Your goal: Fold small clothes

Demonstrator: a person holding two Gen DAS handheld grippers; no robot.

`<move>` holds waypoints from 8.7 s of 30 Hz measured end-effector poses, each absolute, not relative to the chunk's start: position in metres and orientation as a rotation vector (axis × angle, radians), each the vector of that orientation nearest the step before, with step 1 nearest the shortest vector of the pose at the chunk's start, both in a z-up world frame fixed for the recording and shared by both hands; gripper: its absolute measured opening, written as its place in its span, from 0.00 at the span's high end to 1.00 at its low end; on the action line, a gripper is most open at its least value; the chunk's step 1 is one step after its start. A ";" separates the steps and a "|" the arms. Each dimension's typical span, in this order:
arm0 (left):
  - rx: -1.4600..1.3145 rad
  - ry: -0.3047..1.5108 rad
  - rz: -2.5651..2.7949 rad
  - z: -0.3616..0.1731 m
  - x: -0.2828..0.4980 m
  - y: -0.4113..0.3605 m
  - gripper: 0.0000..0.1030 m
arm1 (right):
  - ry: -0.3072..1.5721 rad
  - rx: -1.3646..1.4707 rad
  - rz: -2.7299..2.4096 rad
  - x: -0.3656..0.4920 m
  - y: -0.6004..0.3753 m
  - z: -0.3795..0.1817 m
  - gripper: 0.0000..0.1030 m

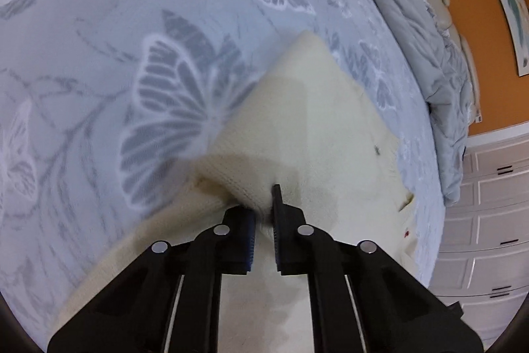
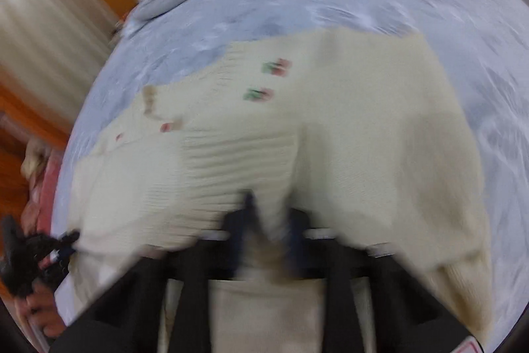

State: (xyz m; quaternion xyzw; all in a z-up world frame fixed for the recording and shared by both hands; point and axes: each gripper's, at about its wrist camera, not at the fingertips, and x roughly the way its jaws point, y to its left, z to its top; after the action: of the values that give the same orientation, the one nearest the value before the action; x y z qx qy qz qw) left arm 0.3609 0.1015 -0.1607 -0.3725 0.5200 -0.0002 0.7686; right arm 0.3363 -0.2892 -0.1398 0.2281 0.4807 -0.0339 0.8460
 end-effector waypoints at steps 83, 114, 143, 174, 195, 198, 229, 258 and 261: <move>-0.500 1.318 -0.325 -0.048 -0.129 0.178 0.92 | 1.170 0.535 0.159 -0.211 -0.255 -0.031 0.93; -0.224 1.221 -0.067 -0.118 0.126 0.114 0.29 | 0.999 0.460 -0.236 0.003 -0.323 -0.101 0.29; -0.061 1.097 -0.063 -0.063 0.106 0.072 0.79 | 0.859 0.487 -0.193 -0.022 -0.302 -0.040 0.81; -0.229 1.133 -0.122 -0.095 0.030 0.088 0.65 | 1.054 0.466 -0.116 -0.031 -0.233 -0.064 0.86; -0.113 1.180 -0.112 -0.130 0.042 0.085 0.52 | 1.115 0.530 -0.340 -0.017 -0.322 -0.095 0.90; -0.125 1.175 -0.107 -0.133 0.042 0.086 0.50 | 1.031 0.598 -0.359 -0.030 -0.349 -0.080 0.86; -0.713 1.278 -0.050 -0.168 0.026 0.174 0.08 | 1.277 0.358 0.035 0.068 -0.144 -0.136 0.97; -0.072 0.959 -0.616 0.005 -0.002 -0.107 0.83 | 0.963 0.581 -0.140 -0.063 -0.290 -0.042 0.82; 0.090 1.066 -0.627 -0.047 -0.020 -0.148 0.82 | 0.972 0.613 -0.180 -0.088 -0.313 -0.051 0.82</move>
State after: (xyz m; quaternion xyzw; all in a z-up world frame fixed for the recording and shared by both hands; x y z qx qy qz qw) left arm -0.0195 -0.1483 -0.0465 0.0423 0.4994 -0.2939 0.8139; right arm -0.0884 -0.3128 -0.0511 0.2896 0.4592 -0.0851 0.8354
